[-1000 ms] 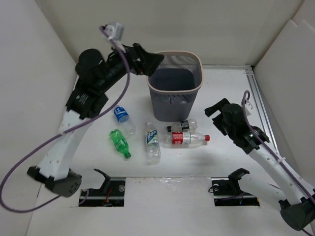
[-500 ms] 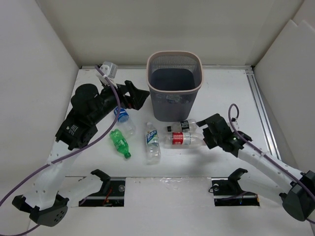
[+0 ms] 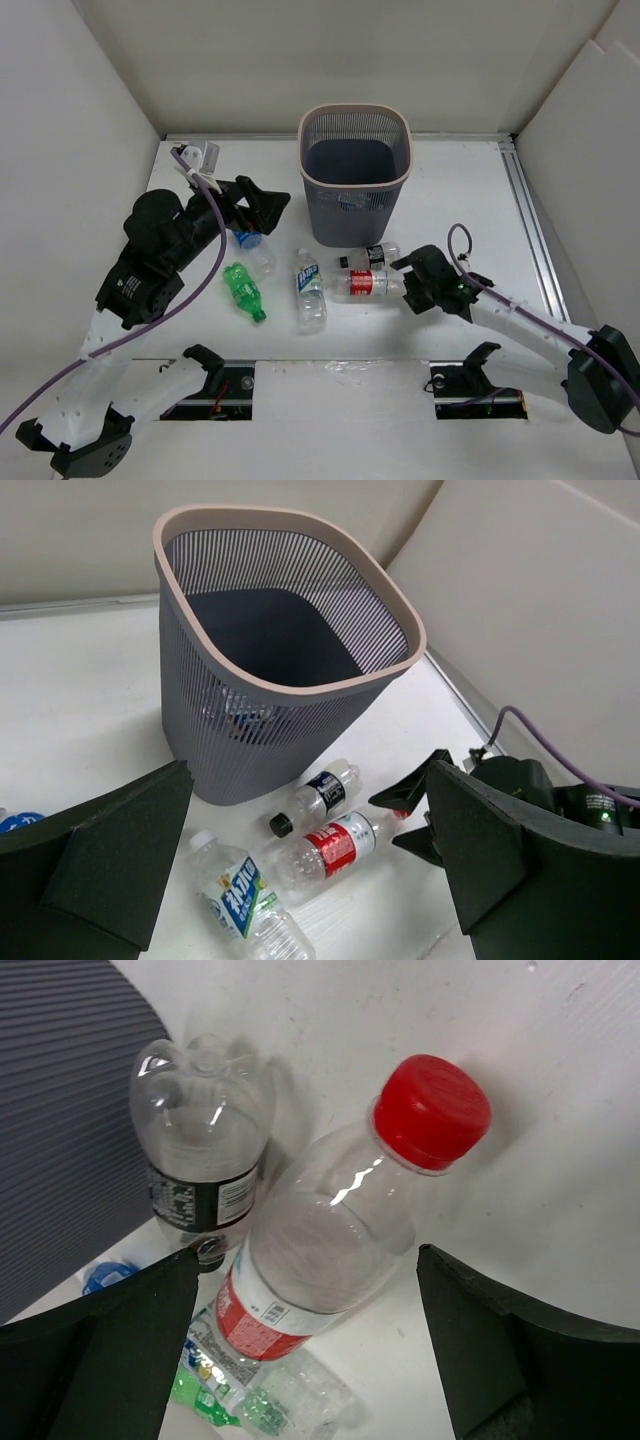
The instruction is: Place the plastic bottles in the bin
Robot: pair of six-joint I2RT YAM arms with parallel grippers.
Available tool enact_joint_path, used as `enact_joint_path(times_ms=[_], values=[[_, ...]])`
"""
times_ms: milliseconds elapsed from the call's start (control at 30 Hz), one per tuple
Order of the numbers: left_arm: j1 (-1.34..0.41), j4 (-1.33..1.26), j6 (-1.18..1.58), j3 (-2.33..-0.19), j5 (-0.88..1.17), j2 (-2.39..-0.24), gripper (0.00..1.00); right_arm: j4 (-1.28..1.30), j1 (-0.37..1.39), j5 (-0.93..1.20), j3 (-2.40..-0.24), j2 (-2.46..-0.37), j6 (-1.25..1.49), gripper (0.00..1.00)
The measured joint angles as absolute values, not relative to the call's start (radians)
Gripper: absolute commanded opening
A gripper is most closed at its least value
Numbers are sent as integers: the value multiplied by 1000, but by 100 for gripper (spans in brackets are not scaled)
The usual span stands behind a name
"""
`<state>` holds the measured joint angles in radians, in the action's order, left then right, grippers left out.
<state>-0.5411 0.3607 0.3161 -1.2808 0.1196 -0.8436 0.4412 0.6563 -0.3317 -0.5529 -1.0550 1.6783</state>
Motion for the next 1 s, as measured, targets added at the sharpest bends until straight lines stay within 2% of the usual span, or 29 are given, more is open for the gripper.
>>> enact_joint_path(times_ms=[367, 433, 633, 700, 767, 800, 867, 900, 1000], values=[[-542, 356, 344, -1235, 76, -826, 100, 316, 654, -281, -474, -1145, 1713, 92], [-542, 356, 349, -1229, 72, -818, 100, 273, 648, -271, -475, -1168, 1713, 89], [-542, 356, 355, -1226, 57, -796, 100, 216, 641, -237, -469, -1206, 1700, 63], [-542, 357, 357, -1226, 50, -789, 100, 212, 641, -233, -452, -1193, 1697, 47], [-542, 358, 357, -1226, 43, -781, 100, 209, 641, -227, -430, -1159, 1687, 35], [-541, 359, 357, -1226, 42, -777, 100, 219, 641, -226, -422, -1139, 1678, 23], [-542, 362, 357, -1226, 39, -770, 100, 257, 641, -224, -402, -1081, 1662, 17], [-542, 365, 357, -1226, 39, -768, 100, 287, 641, -224, -396, -1046, 1657, 9], [-541, 368, 358, -1226, 48, -763, 100, 393, 641, -229, -398, -913, 1630, 5]])
